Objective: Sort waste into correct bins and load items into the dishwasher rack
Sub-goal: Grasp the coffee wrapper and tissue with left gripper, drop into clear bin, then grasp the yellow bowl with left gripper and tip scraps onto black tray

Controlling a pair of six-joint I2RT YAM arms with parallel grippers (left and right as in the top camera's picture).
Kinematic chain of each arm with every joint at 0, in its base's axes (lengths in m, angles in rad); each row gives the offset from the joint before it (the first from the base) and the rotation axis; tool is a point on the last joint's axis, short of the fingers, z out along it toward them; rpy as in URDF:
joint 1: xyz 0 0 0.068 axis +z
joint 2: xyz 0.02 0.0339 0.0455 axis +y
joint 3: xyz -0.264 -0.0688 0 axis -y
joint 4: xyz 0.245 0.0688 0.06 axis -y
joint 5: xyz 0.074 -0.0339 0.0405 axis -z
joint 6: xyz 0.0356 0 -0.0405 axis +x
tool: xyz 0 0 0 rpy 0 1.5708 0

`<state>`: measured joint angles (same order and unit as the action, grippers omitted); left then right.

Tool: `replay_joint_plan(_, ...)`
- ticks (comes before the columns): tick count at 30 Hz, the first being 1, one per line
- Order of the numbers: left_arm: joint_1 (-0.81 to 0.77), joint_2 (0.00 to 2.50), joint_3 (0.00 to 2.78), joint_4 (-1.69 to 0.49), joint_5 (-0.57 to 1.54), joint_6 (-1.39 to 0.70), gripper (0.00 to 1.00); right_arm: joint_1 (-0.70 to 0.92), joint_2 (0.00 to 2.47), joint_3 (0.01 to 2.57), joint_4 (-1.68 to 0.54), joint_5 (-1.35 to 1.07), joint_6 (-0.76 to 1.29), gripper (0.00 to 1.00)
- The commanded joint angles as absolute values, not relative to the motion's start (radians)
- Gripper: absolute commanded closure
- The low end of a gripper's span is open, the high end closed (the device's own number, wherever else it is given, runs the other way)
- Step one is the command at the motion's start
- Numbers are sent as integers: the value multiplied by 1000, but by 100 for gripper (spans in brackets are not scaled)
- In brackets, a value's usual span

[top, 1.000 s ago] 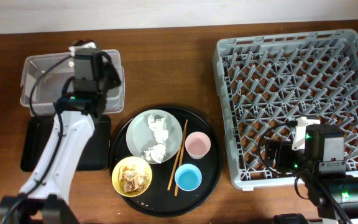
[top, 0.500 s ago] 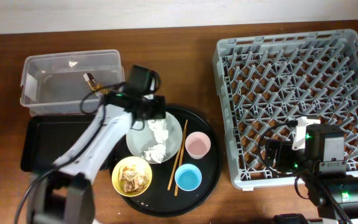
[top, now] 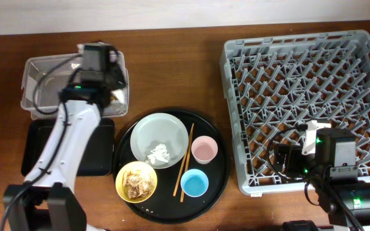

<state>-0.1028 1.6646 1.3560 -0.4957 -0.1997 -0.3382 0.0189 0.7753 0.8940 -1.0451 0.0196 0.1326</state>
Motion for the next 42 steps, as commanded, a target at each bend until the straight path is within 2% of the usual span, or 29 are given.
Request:
replay_joint_plan(1, -6, 1719, 1359, -387, -233, -336, 62, 13, 772, 908, -1044, 34, 140, 2)
replay_joint_plan(3, 14, 1727, 1359, -377, -228, -325, 13, 13, 772, 908, -1044, 34, 140, 1)
replay_joint_plan(4, 8, 1716, 1359, -397, -213, -279, 1, 13, 772, 908, -1044, 34, 140, 1)
replay_joint_plan(6, -34, 1668, 1359, -529, -171, -272, 1, 13, 772, 908, -1044, 34, 140, 1)
replay_joint_plan(9, -213, 1625, 1357, -923, 0, -276, 1, 13, 772, 908, -1044, 30, 140, 1)
replay_joint_plan(10, -279, 1628, 1342, -990, 23, -275, 1, 13, 772, 908, -1044, 31, 140, 1)
replay_joint_plan(13, -420, 1628, 1216, -995, 19, -276, 2, 13, 772, 908, -1045, 31, 140, 1)
replay_joint_plan(16, -475, 1629, 985, -803, 20, -276, 3, 13, 772, 908, -1045, 30, 140, 1)
replay_joint_plan(17, -475, 1629, 943, -751, 20, -276, 8, 13, 772, 908, -1045, 30, 140, 1)
replay_joint_plan(18, -475, 1629, 919, -708, 20, -276, 17, 13, 772, 908, -1045, 30, 140, 1)
replay_joint_plan(19, -475, 1629, 911, -668, 20, -276, 31, 13, 772, 908, -1045, 30, 140, 1)
replay_joint_plan(20, -475, 1629, 911, -656, 20, -276, 41, 13, 772, 908, -1045, 31, 140, 2)
replay_joint_plan(21, -475, 1629, 911, -640, 20, -276, 61, 13, 772, 908, -1045, 30, 140, 1)
replay_joint_plan(24, -475, 1628, 912, -635, 20, -276, 100, 13, 772, 908, -1045, 31, 140, 1)
replay_joint_plan(27, -432, 1596, 997, -651, 20, -276, 100, 13, 772, 908, -1045, 31, 140, 1)
replay_joint_plan(30, -263, 1526, 1185, -653, 17, -275, 100, 13, 772, 908, -1045, 31, 140, 1)
replay_joint_plan(32, -115, 1525, 1259, -528, -31, -275, 100, 13, 772, 908, -1045, 31, 140, 1)
replay_joint_plan(33, -52, 1538, 1259, -436, -44, -275, 97, 13, 772, 908, -1044, 31, 140, 1)
replay_joint_plan(35, 12, 1592, 1259, -355, -79, -275, 78, 13, 772, 908, -1044, 31, 140, 1)
replay_joint_plan(36, 22, 1618, 1259, -338, -79, -275, 61, 13, 772, 908, -1044, 31, 140, 1)
replay_joint_plan(37, 30, 1642, 1259, -326, -79, -274, 39, 13, 772, 908, -1045, 31, 140, 1)
replay_joint_plan(38, 29, 1633, 1265, -333, -69, -273, 34, 13, 772, 908, -1045, 31, 140, 1)
replay_joint_plan(40, 6, 1550, 1286, -485, 16, -272, 34, 13, 772, 908, -1045, 30, 140, 1)
replay_joint_plan(41, -23, 1513, 1286, -580, 31, -272, 34, 13, 772, 908, -1045, 29, 140, 1)
replay_joint_plan(42, -85, 1480, 1286, -764, 31, -272, 33, 13, 772, 908, -1044, 11, 140, 1)
